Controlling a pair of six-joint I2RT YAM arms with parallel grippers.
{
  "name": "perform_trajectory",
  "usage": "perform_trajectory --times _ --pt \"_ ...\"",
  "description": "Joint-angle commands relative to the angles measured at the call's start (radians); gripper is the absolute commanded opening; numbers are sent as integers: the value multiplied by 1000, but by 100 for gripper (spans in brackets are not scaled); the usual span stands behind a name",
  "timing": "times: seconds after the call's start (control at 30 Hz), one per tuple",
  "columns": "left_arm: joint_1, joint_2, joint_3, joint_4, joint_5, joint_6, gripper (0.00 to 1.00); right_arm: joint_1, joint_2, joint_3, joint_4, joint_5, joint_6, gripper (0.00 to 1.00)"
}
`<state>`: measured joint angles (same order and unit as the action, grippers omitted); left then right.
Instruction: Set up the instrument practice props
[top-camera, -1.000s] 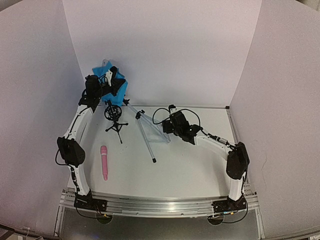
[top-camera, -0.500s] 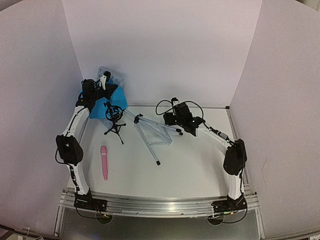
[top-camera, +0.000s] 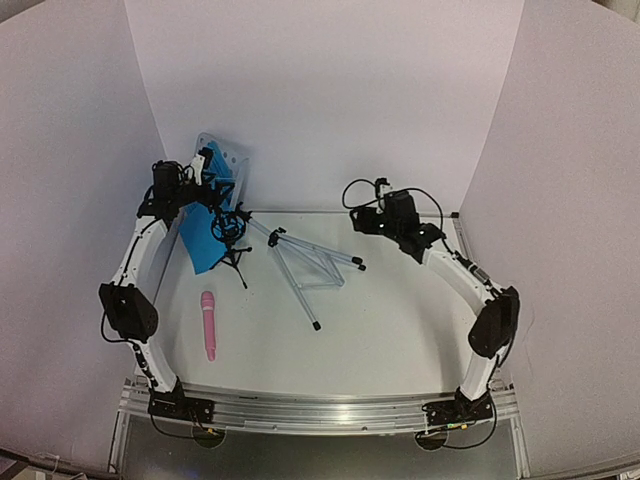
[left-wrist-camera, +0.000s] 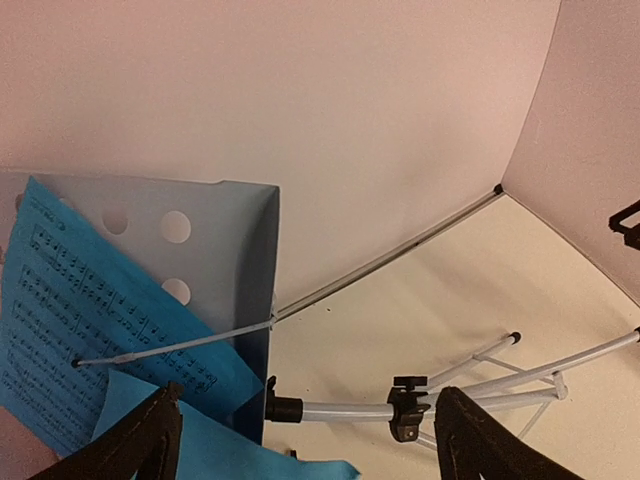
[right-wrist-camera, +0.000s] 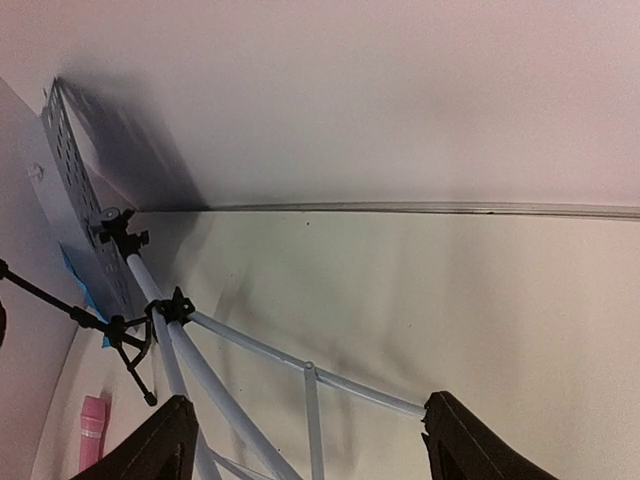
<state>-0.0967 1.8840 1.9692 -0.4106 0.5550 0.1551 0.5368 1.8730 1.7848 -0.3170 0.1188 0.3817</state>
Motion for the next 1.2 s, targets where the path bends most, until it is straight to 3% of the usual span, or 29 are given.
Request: perform_trajectory --times 0.0,0.13,0.47,0.7,0.9,1.03,1.17 --pt "4 -157 72 -158 -116 27 94 -105 -178 -128 -8 -44 71 77" --pt "16 -304 -32 -229 -236 -3 99 -216 -325 -314 -8 -42 113 77" --pt "121 -712 -418 -370 -488 -100 100 -519 -641 -758 -8 -103 180 78" --pt "138 -916 -777 -381 -683 -137 100 -566 -697 -916 -3 -104 136 79" --pt "195 -1006 -1042 -344 -697 -248 100 -566 -810 -1059 51 -39 119 80" --pt "205 -1025 -1088 -279 -665 -286 100 -566 -939 -1207 138 63 126 83" --pt "204 -1023 -1152 -203 -770 -431 100 -566 -1113 -1367 209 191 161 86"
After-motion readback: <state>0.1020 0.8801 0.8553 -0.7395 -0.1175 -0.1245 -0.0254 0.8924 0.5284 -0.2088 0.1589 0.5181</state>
